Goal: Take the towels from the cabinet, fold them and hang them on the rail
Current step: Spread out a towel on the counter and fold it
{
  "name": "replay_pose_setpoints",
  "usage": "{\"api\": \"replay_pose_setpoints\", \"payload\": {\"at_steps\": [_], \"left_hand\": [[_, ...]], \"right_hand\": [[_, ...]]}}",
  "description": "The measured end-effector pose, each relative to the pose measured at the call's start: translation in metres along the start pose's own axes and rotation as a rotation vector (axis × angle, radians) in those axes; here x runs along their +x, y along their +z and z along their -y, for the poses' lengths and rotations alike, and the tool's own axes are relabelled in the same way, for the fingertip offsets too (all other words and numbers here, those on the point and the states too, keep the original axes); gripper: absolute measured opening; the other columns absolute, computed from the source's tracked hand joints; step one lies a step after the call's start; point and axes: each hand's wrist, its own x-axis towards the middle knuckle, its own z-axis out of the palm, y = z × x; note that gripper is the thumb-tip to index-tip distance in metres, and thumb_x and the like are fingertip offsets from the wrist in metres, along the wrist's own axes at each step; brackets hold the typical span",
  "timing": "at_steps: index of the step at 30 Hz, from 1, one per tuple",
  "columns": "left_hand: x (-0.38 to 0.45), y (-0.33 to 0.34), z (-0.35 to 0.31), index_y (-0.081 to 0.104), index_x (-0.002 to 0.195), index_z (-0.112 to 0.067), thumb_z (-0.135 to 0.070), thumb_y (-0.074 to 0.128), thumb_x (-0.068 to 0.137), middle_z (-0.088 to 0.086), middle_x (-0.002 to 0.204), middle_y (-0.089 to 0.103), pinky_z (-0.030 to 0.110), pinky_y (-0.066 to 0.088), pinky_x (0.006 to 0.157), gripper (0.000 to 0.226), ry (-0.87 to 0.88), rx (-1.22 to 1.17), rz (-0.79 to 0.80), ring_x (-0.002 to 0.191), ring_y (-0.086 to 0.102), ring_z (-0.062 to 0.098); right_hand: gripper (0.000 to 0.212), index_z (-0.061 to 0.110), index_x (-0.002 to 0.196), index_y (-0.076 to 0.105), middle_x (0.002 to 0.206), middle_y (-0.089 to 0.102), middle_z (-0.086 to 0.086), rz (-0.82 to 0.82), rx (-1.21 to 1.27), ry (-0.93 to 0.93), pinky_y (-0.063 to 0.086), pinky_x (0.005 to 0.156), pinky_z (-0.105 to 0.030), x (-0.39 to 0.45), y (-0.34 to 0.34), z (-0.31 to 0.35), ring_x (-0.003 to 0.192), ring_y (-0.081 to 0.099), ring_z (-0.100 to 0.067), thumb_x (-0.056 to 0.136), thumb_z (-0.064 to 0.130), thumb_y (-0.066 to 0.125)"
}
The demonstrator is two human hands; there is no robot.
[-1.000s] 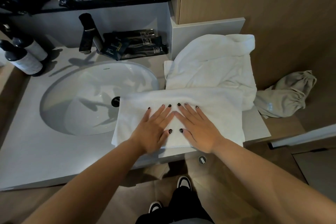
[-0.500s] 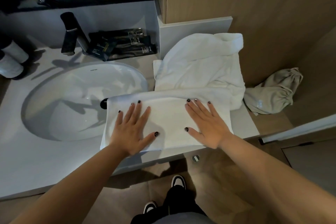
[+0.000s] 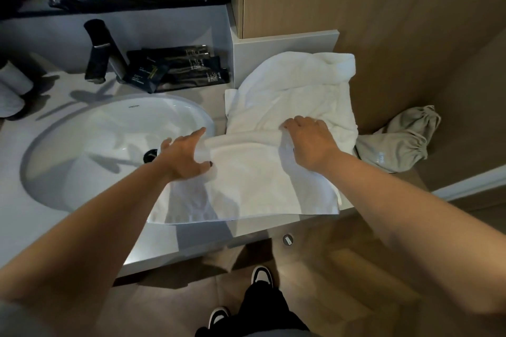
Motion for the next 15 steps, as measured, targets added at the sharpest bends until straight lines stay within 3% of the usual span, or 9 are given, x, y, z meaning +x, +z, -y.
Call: {"api": "replay_pose_setpoints", "payload": {"at_steps": [4,7,9,12,15], "left_hand": [[-0.008,-0.001,0.001,0.052,0.132,-0.022,-0.051,0.067,0.083,0.000,0.121,0.058,0.041,0.032,0.102,0.059,0.058,0.098,-0.172,0.116,0.051,0.025],[-0.017,-0.018,0.007,0.064,0.106,-0.027,-0.043,0.072,0.082,-0.010,0.092,0.053,0.033,0.042,0.083,0.030,0.078,0.084,-0.045,0.096,0.056,0.021],[-0.026,-0.030,0.007,0.067,0.097,-0.030,-0.034,0.071,0.083,-0.013,0.086,0.051,0.030,0.043,0.076,0.015,0.078,0.100,0.005,0.090,0.055,0.019],[-0.041,-0.038,0.002,0.068,0.099,-0.031,-0.025,0.064,0.086,-0.013,0.087,0.054,0.029,0.044,0.071,0.016,0.094,0.143,-0.112,0.084,0.054,0.016],[-0.061,-0.032,0.000,0.067,0.101,-0.032,-0.016,0.063,0.082,-0.008,0.089,0.061,0.030,0.046,0.064,0.025,0.143,0.136,-0.338,0.080,0.056,0.018]], "right_hand": [[0.048,0.011,0.131,0.049,0.119,0.054,-0.010,-0.007,0.022,-0.013,0.033,0.077,-0.032,-0.003,-0.001,-0.003,0.109,0.052,-0.030,0.084,0.002,0.058],[0.030,0.004,0.115,0.062,0.108,0.054,-0.015,-0.057,0.034,-0.055,0.030,0.070,-0.033,-0.014,-0.001,-0.012,0.100,0.052,-0.035,0.086,0.002,0.060],[0.023,0.000,0.100,0.067,0.093,0.056,-0.018,-0.125,0.060,-0.094,0.035,0.062,-0.035,-0.022,0.003,-0.016,0.086,0.056,-0.039,0.077,-0.004,0.068],[0.030,0.001,0.088,0.069,0.081,0.057,-0.016,-0.237,0.105,-0.122,0.042,0.057,-0.035,-0.037,0.006,-0.018,0.071,0.057,-0.038,0.062,-0.012,0.075],[0.035,0.002,0.086,0.065,0.078,0.058,-0.015,-0.377,0.083,-0.127,0.033,0.063,-0.031,-0.056,0.001,-0.011,0.068,0.056,-0.036,0.055,-0.014,0.072]]}}
